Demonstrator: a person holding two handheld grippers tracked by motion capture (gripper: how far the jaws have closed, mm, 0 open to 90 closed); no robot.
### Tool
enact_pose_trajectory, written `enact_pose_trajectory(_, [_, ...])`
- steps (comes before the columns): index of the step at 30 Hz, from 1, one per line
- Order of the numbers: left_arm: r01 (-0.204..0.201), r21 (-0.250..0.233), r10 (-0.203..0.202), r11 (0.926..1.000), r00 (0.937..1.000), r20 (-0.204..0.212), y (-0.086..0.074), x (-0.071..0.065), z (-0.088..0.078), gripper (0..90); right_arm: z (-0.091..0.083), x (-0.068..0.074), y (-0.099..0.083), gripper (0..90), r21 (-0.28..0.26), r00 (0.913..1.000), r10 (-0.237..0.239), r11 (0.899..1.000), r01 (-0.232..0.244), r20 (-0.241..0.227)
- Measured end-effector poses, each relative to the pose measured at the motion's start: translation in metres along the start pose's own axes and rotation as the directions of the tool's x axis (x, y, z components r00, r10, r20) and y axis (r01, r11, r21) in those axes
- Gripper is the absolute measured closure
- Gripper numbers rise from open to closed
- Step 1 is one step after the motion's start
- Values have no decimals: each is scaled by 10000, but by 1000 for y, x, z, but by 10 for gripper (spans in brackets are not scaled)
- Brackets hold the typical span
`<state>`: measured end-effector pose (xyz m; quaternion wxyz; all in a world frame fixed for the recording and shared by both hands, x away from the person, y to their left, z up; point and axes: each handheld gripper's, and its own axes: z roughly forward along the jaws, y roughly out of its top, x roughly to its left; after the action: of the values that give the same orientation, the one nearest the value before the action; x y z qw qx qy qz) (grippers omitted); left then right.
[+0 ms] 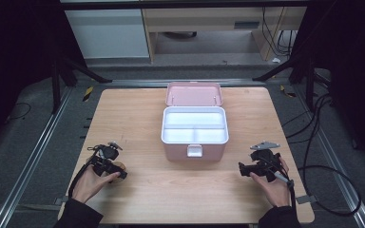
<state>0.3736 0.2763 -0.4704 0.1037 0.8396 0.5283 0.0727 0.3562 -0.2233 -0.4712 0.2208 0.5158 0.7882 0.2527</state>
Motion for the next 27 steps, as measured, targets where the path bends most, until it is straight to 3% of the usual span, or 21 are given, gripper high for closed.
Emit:
enact_pose_trajectory(1, [-38, -471, 31, 9989, 9999, -143, 1, -1, -10, 129, -2, 0, 0, 91, -166, 10000, -2, 9999, 2, 1])
enact_pose_trajectory(2, [-38, -471, 31, 9989, 9999, -143, 1, -1, -10, 130, -2, 0, 0, 91, -166, 10000, -2, 9999, 2, 1])
enact_pose_trajectory(3, [-48, -794, 31, 9968, 9998, -218, 2, -1, -16, 130, -3, 1, 1, 98, -275, 10000, -8, 9996, 8, 16])
enact_pose_trajectory(4, [-63, -1213, 36, 9926, 9997, -233, 2, -2, -22, 133, -4, 1, 2, 103, -403, 10000, 16, 9992, -14, 47])
enact_pose_trajectory(5, [-5, -2130, -19, 9771, 9999, -109, 4, -4, -35, 142, -7, 2, 5, 110, -630, 10000, -22, 9980, 23, 9])
enact_pose_trajectory(6, [-5, -2130, -19, 9771, 9999, -109, 4, -4, -35, 145, -9, 1, 7, 113, -778, 10000, -51, 9970, 51, -2])
enact_pose_trajectory(7, [-14, -2986, 59, 9544, 9999, 141, 7, -5, -45, 147, -12, 2, 9, 115, -874, 10000, 16, 9962, -17, -11])
enact_pose_trajectory(8, [-14, -2986, 59, 9544, 9999, 141, 7, -5, -45, 149, -12, 2, 9, 115, -874, 10000, 16, 9962, -17, -11])
enact_pose_trajectory(10, [-46, -3717, 160, 9283, 9995, 277, 11, -7, -52, 155, -16, 3, 14, 134, -1253, 10000, 37, 9921, -48, -83])
enact_pose_trajectory(11, [-5, -4108, 146, 9117, 9994, 312, 14, -8, -56, 164, -19, 4, 16, 149, -1486, 9999, 72, 9889, -82, -75])
enact_pose_trajectory(12, [25, -4311, 154, 9023, 9992, 382, 17, -9, -58, 175, -22, 5, 20, 164, -1749, 9999, 90, 9845, -100, -65])
enact_pose_trajectory(13, [40, -4866, 259, 8736, 9982, 546, 24, -13, -61, 190, -26, 5, 27, 184, -2100, 9998, 116, 9776, -150, -173])
enact_pose_trajectory(14, [40, -4866, 259, 8736, 9982, 546, 24, -13, -61, 193, -26, 5, 27, 184, -2100, 9998, 116, 9776, -150, -173])
enact_pose_trajectory(17, [-110, -5462, 476, 8376, 9975, 529, 38, -22, -67, 206, -31, 5, 41, 233, -2596, 9989, 252, 9651, -344, -386])
enact_pose_trajectory(21, [-187, -6023, 844, 7980, 9931, 810, 58, -38, -71, 231, -33, 8, 65, 295, -3162, 9949, 371, 9465, -652, -940])
enact_pose_trajectory(22, [-174, -6080, 881, 7938, 9923, 866, 62, -42, -71, 249, -32, 11, 73, 305, -3235, 9947, 311, 9442, -615, -984])
enact_pose_trajectory(23, [-288, -6192, 1105, 7847, 9894, 940, 71, -51, -70, 256, -28, 14, 82, 336, -3247, 9938, 205, 9442, -552, -1092])
enact_pose_trajectory(25, [-311, -6214, 1207, 7829, 9874, 1025, 75, -56, -68, 266, -25, 17, 85, 344, -3201, 9937, 156, 9460, -505, -1107])
enact_pose_trajectory(27, [-477, -6133, 1460, 7884, 9830, 1113, 82, -64, -64, 273, -18, 21, 90, 386, -3064, 9940, 63, 9511, -397, -1093])
